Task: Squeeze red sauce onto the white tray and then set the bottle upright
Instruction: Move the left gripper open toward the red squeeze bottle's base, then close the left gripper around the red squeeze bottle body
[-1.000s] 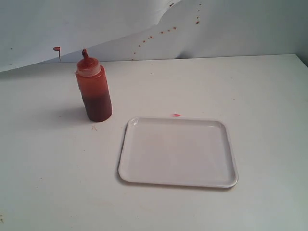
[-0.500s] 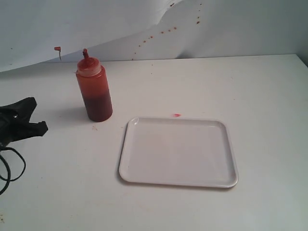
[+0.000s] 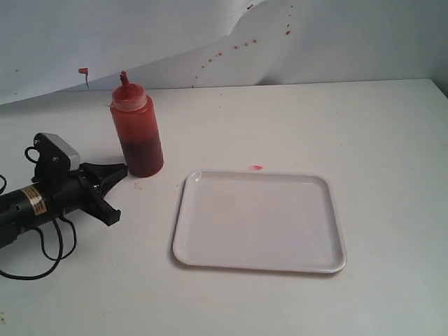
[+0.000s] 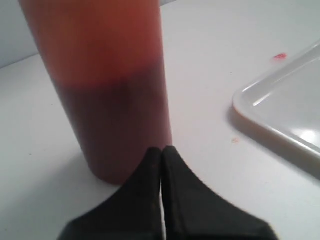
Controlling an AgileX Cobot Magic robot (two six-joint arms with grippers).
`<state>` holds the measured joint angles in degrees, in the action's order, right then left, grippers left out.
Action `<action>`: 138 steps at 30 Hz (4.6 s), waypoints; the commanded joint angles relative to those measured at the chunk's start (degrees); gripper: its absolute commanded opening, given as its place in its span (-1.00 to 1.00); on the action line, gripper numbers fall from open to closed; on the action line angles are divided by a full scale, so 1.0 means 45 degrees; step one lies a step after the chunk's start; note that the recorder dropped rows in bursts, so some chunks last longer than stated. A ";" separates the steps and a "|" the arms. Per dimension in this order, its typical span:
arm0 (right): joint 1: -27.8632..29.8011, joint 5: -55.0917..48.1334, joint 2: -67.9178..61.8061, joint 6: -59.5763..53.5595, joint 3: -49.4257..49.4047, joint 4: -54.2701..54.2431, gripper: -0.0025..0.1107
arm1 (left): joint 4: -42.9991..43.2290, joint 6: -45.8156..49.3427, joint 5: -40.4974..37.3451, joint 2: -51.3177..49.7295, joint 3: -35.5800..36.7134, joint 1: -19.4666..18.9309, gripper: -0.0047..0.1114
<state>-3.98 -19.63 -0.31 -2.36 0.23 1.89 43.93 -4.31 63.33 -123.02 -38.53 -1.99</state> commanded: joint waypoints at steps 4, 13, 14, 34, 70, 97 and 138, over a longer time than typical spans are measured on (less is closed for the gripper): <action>-0.0015 0.0032 0.0069 -0.0075 -0.0051 0.0003 -0.96 | 0.0363 0.0075 0.0159 -0.0131 -0.0131 0.0064 -0.92; -0.0015 0.0032 0.0069 -0.0075 -0.0051 0.0003 -0.96 | 0.0311 0.0075 0.0151 -0.0131 -0.0131 0.0064 -0.86; -0.0015 0.0032 0.0069 -0.0075 -0.0051 0.0003 -0.96 | 0.0311 0.0075 0.0151 -0.0131 -0.0131 0.0064 -0.81; -0.0015 0.0032 0.0069 -0.0075 -0.0051 0.0003 -0.96 | 0.0021 -0.1652 0.0846 -0.0482 -0.0107 0.0064 0.88; -0.0015 0.0032 0.0069 -0.0075 -0.0051 0.0003 -0.96 | 0.0665 -0.1687 0.1474 -0.4383 -0.5800 0.0735 0.88; -0.0015 0.0032 0.0069 -0.0075 -0.0051 0.0003 -0.96 | -0.1678 -0.1687 0.0349 -0.4383 -0.6033 0.1525 0.87; -0.0015 0.0032 0.0069 -0.0075 -0.0051 0.0003 -0.96 | -0.2021 -0.1687 -0.0128 -0.4383 -0.6033 0.1525 -0.87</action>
<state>-3.98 -19.63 -0.31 -2.36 0.23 1.89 35.27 -11.90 63.27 -142.89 -65.67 4.74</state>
